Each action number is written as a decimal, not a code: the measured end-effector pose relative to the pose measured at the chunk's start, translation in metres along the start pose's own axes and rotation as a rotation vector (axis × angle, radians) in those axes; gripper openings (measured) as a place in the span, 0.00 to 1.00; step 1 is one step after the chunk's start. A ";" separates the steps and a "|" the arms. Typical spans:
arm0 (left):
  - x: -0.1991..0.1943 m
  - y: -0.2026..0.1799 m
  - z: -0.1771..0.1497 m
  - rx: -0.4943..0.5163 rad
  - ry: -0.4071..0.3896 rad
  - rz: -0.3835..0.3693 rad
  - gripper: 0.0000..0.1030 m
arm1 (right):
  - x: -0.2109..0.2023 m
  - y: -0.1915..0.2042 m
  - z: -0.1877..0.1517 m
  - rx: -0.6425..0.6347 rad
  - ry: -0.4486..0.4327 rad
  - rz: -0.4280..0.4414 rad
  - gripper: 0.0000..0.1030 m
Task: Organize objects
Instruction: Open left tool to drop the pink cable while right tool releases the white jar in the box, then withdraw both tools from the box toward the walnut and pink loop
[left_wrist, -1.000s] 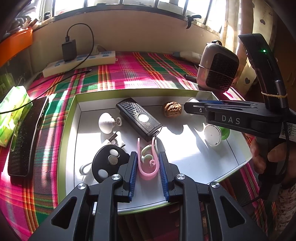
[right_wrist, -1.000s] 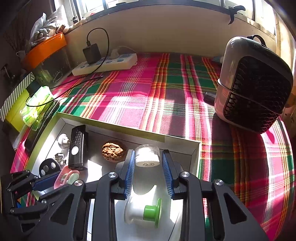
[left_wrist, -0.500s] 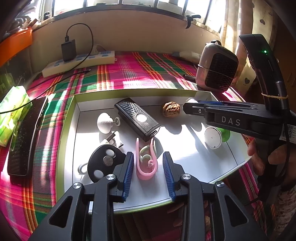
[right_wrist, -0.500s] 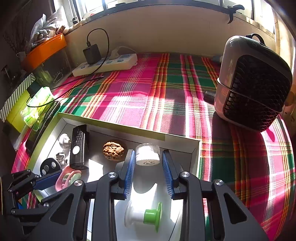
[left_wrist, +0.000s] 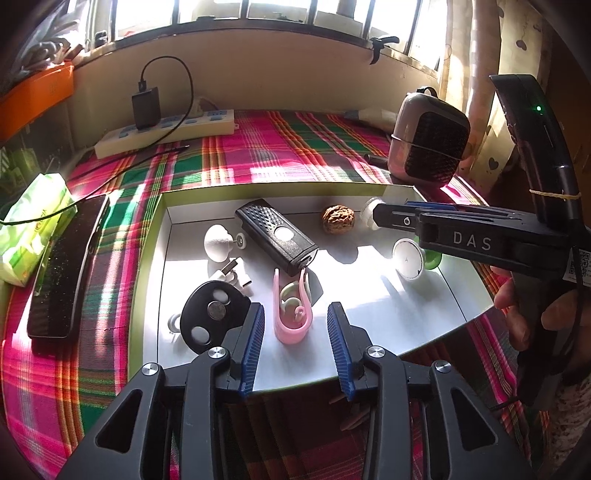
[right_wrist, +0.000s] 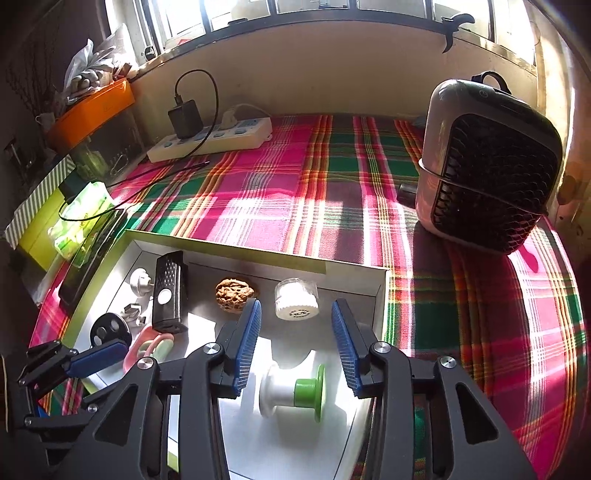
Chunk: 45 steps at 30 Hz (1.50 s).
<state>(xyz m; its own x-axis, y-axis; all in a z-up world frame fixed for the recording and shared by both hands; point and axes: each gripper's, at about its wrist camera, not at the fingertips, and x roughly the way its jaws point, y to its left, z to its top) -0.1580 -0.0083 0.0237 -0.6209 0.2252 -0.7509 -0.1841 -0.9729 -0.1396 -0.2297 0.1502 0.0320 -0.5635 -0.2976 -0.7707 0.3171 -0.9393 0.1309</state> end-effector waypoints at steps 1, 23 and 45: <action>-0.002 -0.001 -0.001 0.000 -0.003 -0.001 0.33 | -0.003 0.001 -0.001 0.002 -0.005 0.001 0.40; -0.050 -0.009 -0.026 0.008 -0.075 0.022 0.33 | -0.060 0.021 -0.035 0.004 -0.099 -0.006 0.40; -0.060 -0.027 -0.066 0.021 -0.044 -0.055 0.35 | -0.094 0.030 -0.094 0.002 -0.140 -0.012 0.40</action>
<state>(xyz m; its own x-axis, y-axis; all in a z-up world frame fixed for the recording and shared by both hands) -0.0657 0.0010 0.0304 -0.6425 0.2807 -0.7130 -0.2347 -0.9579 -0.1655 -0.0954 0.1662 0.0501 -0.6683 -0.3069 -0.6776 0.3084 -0.9433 0.1230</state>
